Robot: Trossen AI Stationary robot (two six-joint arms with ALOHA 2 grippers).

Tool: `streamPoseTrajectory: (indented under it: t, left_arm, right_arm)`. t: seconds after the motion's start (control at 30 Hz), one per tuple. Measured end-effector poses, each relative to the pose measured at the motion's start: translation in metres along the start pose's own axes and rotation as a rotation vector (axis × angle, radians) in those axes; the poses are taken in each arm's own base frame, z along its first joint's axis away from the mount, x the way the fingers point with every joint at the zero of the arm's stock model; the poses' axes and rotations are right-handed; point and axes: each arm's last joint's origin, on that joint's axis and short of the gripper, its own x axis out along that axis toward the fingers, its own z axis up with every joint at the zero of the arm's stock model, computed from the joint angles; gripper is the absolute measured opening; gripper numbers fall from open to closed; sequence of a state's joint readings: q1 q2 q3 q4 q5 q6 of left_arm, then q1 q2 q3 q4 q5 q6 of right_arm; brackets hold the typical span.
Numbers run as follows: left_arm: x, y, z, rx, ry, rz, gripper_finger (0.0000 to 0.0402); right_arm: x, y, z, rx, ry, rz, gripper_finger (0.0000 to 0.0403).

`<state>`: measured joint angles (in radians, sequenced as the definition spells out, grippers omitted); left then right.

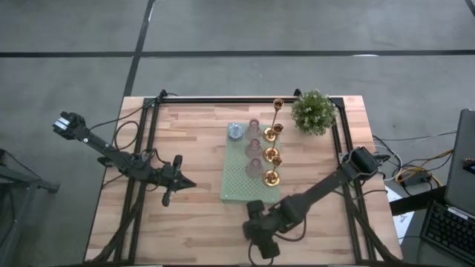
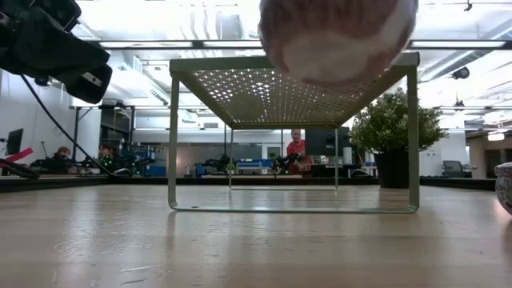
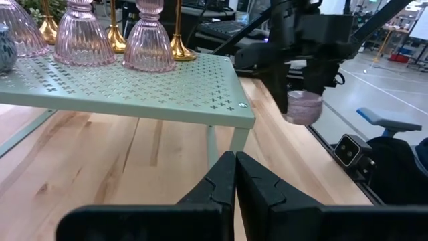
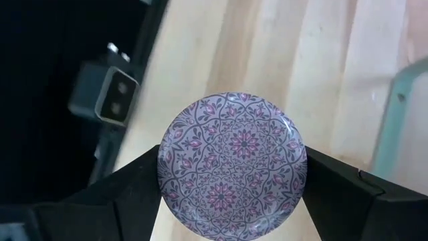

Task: Pick & Place candle stick holders
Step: Put the purple patterned scented candle on the shelf aligned with the other blue patterned scented candle

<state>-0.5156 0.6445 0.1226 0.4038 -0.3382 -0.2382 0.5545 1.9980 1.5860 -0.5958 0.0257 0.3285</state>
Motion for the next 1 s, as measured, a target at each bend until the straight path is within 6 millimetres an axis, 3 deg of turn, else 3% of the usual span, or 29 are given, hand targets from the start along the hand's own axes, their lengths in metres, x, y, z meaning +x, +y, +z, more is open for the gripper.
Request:
streamPoseTrajectory:
  t: [0.17,0.5,1.0]
  left_arm:
    - [0.000,0.000,0.000,-0.021,0.000,0.000,0.0016]
    - [0.001,0.000,-0.001,-0.034,0.006,0.000,0.0016]
    - [0.001,0.000,-0.003,-0.027,0.024,0.005,0.0016]
  right_arm:
    - [0.003,0.003,0.005,-0.002,-0.032,0.014,0.0292]
    - [0.030,0.001,-0.002,-0.012,0.063,0.002,0.0296]
    - [0.045,0.001,-0.008,0.009,0.101,0.033,0.0304]
